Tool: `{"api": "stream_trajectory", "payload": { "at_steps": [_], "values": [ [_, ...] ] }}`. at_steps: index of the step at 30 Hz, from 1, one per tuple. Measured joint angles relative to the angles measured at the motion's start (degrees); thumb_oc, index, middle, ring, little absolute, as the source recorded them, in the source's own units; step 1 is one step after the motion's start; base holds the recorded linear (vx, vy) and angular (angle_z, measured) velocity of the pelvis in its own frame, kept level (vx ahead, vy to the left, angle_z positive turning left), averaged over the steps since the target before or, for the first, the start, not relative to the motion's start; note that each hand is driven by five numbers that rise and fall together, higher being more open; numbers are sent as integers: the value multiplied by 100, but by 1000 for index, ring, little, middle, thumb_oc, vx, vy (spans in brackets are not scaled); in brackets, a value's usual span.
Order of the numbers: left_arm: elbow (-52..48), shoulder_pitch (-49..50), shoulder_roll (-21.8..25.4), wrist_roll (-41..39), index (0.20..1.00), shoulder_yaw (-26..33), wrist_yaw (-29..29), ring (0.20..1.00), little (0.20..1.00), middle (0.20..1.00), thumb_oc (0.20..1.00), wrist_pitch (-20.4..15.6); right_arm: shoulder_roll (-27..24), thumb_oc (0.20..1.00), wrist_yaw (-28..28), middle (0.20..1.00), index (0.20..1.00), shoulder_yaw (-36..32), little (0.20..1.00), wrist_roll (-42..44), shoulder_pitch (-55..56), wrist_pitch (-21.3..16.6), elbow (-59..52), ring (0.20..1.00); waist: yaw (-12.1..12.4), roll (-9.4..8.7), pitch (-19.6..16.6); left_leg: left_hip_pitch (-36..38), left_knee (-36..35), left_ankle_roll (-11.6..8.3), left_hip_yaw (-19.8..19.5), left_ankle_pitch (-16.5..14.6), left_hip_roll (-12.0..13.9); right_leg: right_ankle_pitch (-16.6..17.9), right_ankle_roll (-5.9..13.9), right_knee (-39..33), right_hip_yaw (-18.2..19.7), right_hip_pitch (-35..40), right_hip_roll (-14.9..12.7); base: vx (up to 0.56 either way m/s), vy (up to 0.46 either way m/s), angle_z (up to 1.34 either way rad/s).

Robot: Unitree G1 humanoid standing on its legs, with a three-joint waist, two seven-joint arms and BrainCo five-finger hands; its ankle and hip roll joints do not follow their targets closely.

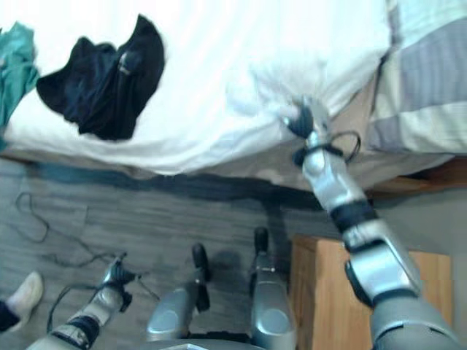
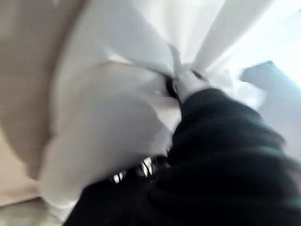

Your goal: Tidy up the quilt and then pick up the clothes from the bed and put them into the laundry hamper.

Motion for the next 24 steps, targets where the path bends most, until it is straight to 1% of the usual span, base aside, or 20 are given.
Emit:
{"api": "stream_trajectory", "payload": {
  "at_steps": [1, 2, 3, 5, 6, 7, 9, 11, 12, 13, 14, 15, 16, 17, 18, 19, 21, 22, 23, 24],
  "values": [
    [17, 43, -15, 43, 1000, 33, -8, 1000, 1000, 1000, 1000, 43, 22, 1000, 14, 1000, 1000, -146, 1000, 74, 345, -21, -12, 1000, -68, -52, -56, 48, -1, -12, 38, -28, -5, -10, 10, -20, 66, 35, 9, 144, 72, -21],
    [82, 110, -28, 81, 1000, 126, -31, 1000, 1000, 1000, 1000, 98, 186, 1000, -1, 1000, 1000, -387, 1000, 151, 989, -97, 20, 1000, -157, -125, -152, 166, 1, -27, 114, -48, -7, -10, 11, -82, 130, 132, 28, 128, 79, -28],
    [158, 158, -34, 110, 1000, 231, -43, 1000, 1000, 1000, 1000, 123, 298, 1000, -3, 1000, 1000, -663, 1000, 176, 1141, -206, -40, 1000, -148, -133, -234, 210, -1, -15, 157, -60, 8, -10, 12, -113, 146, 176, 38, 116, 65, -32],
    [300, 291, -43, 209, 1000, 373, -50, 1000, 1000, 1000, 1000, 184, 910, 1000, 8, 1000, 1000, -1104, 1000, 649, 1626, -454, -41, 1000, -305, -200, -596, 362, -2, -60, 234, -155, 59, -22, 14, -218, 278, 319, 121, 93, 57, -29],
    [360, 376, -71, 228, 1000, 418, -58, 1000, 1000, 1000, 1000, 212, 1166, 1000, 17, 1000, 1000, -1183, 1000, 866, 1713, -483, 120, 1000, -320, -205, -862, 417, -4, -72, 308, -203, 102, -27, 18, -271, 295, 376, 158, 57, 31, -20],
    [384, 407, -89, 229, 1000, 419, -67, 1000, 1000, 1000, 1000, 215, 1368, 1000, 24, 1000, 1000, -1298, 1000, 1190, 1721, -578, 454, 1000, -325, -207, -1009, 512, -8, -107, 313, -254, 134, -66, 24, -294, 309, 479, 191, 44, 30, -9],
    [383, 414, -101, 228, 1000, 396, -74, 1000, 1000, 1000, 1000, 214, 1434, 1000, 37, 1000, 1000, -1347, 1000, 1665, 1740, -584, 779, 1000, -328, -225, -1156, 550, -13, -118, 304, -285, 146, -124, 12, -293, 291, 529, 199, 30, 33, 7],
    [346, 465, -109, 227, 1000, 356, -78, 1000, 1000, 1000, 1000, 248, 1446, 1000, 37, 1000, 1000, -1507, 1000, 2017, 1779, -583, 791, 1000, -335, -257, -1170, 541, -12, -109, 311, -294, 128, -125, 13, -284, 304, 509, 185, 6, 14, 2],
    [320, 550, -133, 227, 1000, 344, -81, 1000, 1000, 1000, 1000, 252, 1442, 200, 5, 200, 200, -1647, 200, 2149, 1861, -565, 758, 200, -341, -269, -1177, 536, -11, -101, 311, -302, 119, -126, 15, -284, 312, 502, 173, -17, 31, -5],
    [301, 594, -153, 227, 1000, 334, -81, 1000, 1000, 1000, 1000, 251, 1400, 200, 3, 200, 200, -1697, 200, 2154, 1950, -495, 603, 200, -349, -275, -1179, 536, -11, -99, 310, -307, 113, -126, 15, -284, 315, 500, 168, -32, 25, -2],
    [264, 700, -199, 226, 1000, 295, -80, 1000, 1000, 1000, 1000, 255, 1275, 200, -13, 200, 200, -1758, 200, 2133, 2381, -302, 210, 200, -387, -290, -1173, 515, -4, -94, 313, -311, 103, -127, 19, -284, 317, 480, 155, -36, 15, -3],
    [266, 750, -210, 226, 1000, 274, -80, 1000, 1000, 1000, 1000, 260, 1248, 200, -57, 200, 200, -1800, 200, 2127, 2546, -255, 137, 200, -422, -309, -1169, 509, -3, -92, 317, -311, 96, -126, 19, -285, 323, 466, 149, -45, -6, -9],
    [255, 851, -277, 227, 1000, 250, -77, 1000, 1000, 1000, 1000, 261, 1088, 200, -148, 200, 200, -1824, 200, 2068, 2969, -52, -256, 200, -466, -330, -1173, 436, -4, -88, 343, -311, 85, -118, 33, -287, 338, 378, 130, -29, -9, -12],
    [250, 876, -317, 226, 1000, 249, -77, 1000, 1000, 1000, 1000, 259, 989, 200, -217, 200, 200, -1827, 200, 2006, 3113, 13, -533, 200, -508, -326, -1171, 381, -3, -83, 362, -307, 76, -117, 36, -291, 349, 323, 118, -30, -15, -19],
    [270, 897, -385, 227, 1000, 245, -78, 1000, 1000, 1000, 1000, 257, 870, 200, -340, 200, 200, -1870, 200, 1785, 3212, -22, -811, 200, -623, -331, -1164, 323, -3, -67, 428, -295, 57, -77, 54, -294, 402, 234, 104, -33, -16, -20],
    [299, 896, -468, 228, 1000, 243, -78, 1000, 1000, 1000, 1000, 256, 813, 200, -525, 200, 200, -1982, 200, 1562, 3212, -8, -979, 200, -694, -318, -1158, 329, -4, -57, 448, -289, 51, -78, 80, -294, 445, 221, 105, -32, -23, -17],
    [296, 837, -553, 231, 1000, 231, -73, 1000, 1000, 1000, 1000, 239, 656, 200, -781, 200, 200, -1990, 200, 1220, 3083, 33, -1341, 200, -716, -251, -1132, 318, -37, -47, 440, -287, 52, -76, 97, -295, 455, 226, 102, -28, -22, -7],
    [296, 819, -583, 234, 1000, 224, -71, 1000, 1000, 1000, 1000, 239, 601, 200, -870, 200, 200, -1975, 200, 1134, 2940, 40, -1519, 200, -717, -216, -1118, 313, -40, 6, 434, -322, 52, -68, 108, -296, 459, 220, 102, -55, -26, 2],
    [275, 784, -643, 235, 1000, 187, -59, 1000, 1000, 1000, 1000, 243, 504, 200, -1023, 200, 200, -1865, 200, 929, 2513, -47, -1741, 200, -686, -104, -1090, 246, -40, 17, 404, -315, 57, -64, 110, -296, 438, 196, 103, -112, -49, 1],
    [263, 786, -669, 235, 1000, 150, -54, 1000, 1000, 1000, 1000, 244, 436, 200, -1129, 200, 200, -1723, 200, 931, 2125, -27, -1735, 200, -646, -46, -1074, 214, -41, -5, 389, -333, 54, -66, 106, -296, 439, 155, 103, -137, -47, 9]
  ]
}}
